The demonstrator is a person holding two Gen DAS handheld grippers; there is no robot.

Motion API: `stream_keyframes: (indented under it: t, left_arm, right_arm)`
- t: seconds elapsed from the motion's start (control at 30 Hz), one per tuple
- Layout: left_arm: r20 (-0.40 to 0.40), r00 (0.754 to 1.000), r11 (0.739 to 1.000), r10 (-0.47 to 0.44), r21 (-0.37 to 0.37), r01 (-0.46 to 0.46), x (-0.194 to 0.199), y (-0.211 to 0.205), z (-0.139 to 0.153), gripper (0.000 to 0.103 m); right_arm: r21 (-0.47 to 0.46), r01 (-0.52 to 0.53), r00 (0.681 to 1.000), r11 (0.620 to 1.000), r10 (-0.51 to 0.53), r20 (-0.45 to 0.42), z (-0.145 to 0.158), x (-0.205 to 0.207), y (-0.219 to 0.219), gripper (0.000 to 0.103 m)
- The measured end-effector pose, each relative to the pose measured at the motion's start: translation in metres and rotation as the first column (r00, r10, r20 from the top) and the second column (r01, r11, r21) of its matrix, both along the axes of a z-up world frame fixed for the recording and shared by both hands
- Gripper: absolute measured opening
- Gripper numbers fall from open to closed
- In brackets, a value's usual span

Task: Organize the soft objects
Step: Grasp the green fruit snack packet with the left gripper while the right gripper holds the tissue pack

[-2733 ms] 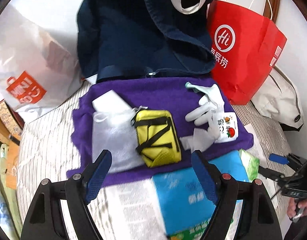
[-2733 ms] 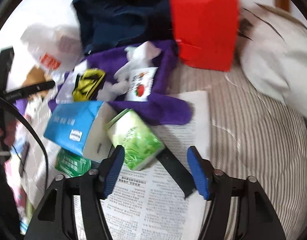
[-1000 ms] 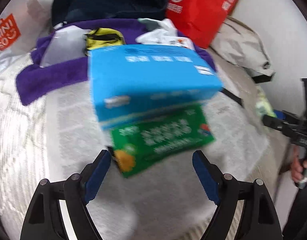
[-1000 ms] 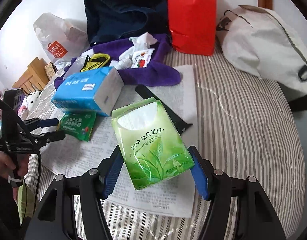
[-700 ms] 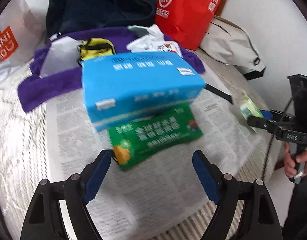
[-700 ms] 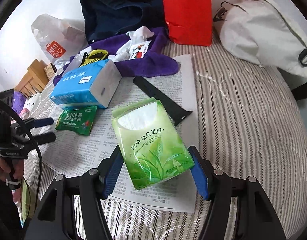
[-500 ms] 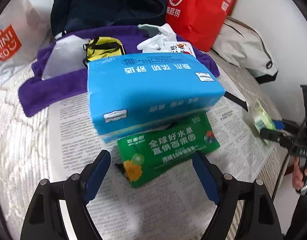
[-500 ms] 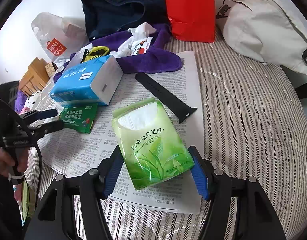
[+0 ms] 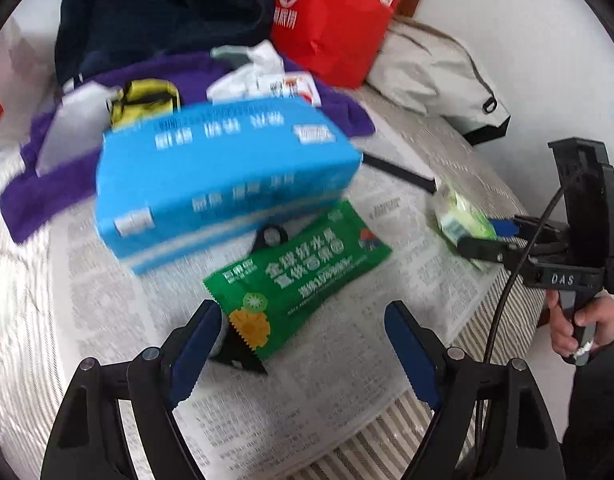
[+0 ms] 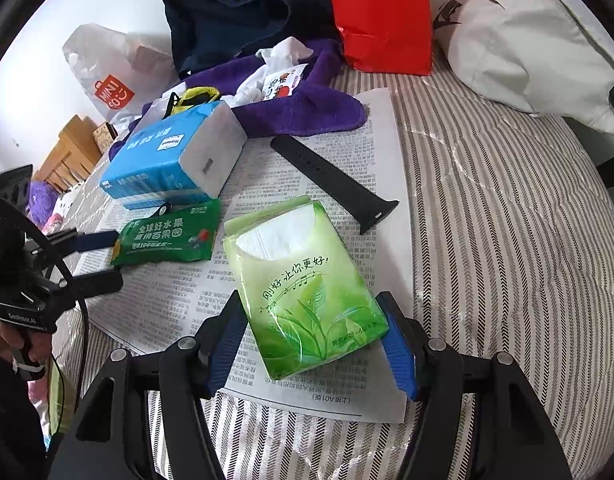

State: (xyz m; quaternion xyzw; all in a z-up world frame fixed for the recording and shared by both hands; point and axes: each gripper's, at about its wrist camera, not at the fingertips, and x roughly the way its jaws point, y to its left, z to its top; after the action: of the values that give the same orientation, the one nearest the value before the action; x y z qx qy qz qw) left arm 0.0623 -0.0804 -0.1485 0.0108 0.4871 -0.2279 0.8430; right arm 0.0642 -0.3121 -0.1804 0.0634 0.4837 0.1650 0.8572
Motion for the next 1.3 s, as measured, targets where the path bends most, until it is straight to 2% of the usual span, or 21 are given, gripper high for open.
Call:
stream_keyframes:
  t: [0.13,0.3,0.5,0.57,0.63,0.67,0.83,1.0,1.13,1.2,1.3]
  left_arm:
    - [0.042,0.999,0.999,0.011,0.035,-0.012,0.010,-0.005,0.008,0.083]
    - [0.025,1.000,0.997,-0.004,0.080,0.002,0.025,-0.017,-0.003,0.083]
    - [0.055,0.998,0.984,-0.022,0.176,0.012,0.025,-0.036,-0.011,0.083]
    - [0.057,0.998,0.981,-0.027,0.195,0.015,0.021,-0.037,-0.011,0.076]
    - [0.055,0.998,0.983,-0.024,0.183,0.013,0.016,-0.034,-0.009,0.060]
    - [0.059,0.998,0.984,-0.024,0.180,0.013,0.012,-0.032,-0.008,0.058]
    - [0.059,0.997,0.985,-0.054,0.166,0.044,-0.002,-0.030,-0.001,0.057]
    - [0.065,0.995,0.990,-0.071,0.126,0.062,0.004,-0.038,0.006,0.058]
    - [0.067,0.992,0.971,-0.105,0.222,0.088,0.014,-0.058,-0.007,0.060]
    - [0.088,0.990,0.967,-0.111,0.240,0.087,0.012,-0.062,-0.008,0.060]
    - [0.093,0.992,0.971,-0.089,0.232,0.065,0.010,-0.058,-0.009,0.047]
  right_arm:
    - [-0.004,-0.003,1.000,1.000,0.003,-0.001,0.000,0.000,0.001,0.064]
    - [0.011,-0.004,1.000,1.000,0.004,-0.006,0.000,0.001,-0.001,0.064]
    - [0.013,-0.011,1.000,1.000,0.011,-0.010,0.000,0.003,-0.001,0.064]
    - [0.015,-0.012,1.000,1.000,0.012,-0.008,0.000,0.002,-0.002,0.064]
    - [0.018,-0.011,1.000,1.000,0.011,-0.006,0.000,0.001,-0.002,0.064]
    - [0.018,-0.011,1.000,1.000,0.011,-0.005,0.000,0.001,-0.002,0.064]
    - [0.026,-0.003,1.000,1.000,0.003,-0.005,0.001,0.000,-0.007,0.064]
    - [0.028,0.019,1.000,0.999,-0.019,-0.005,0.003,-0.001,-0.016,0.064]
    - [0.030,0.026,1.000,0.999,-0.026,-0.004,0.004,-0.003,-0.021,0.064]
    - [0.030,0.030,1.000,0.999,-0.030,-0.003,0.005,-0.004,-0.024,0.064]
    - [0.035,0.038,0.999,0.999,-0.037,-0.005,0.004,-0.004,-0.027,0.064]
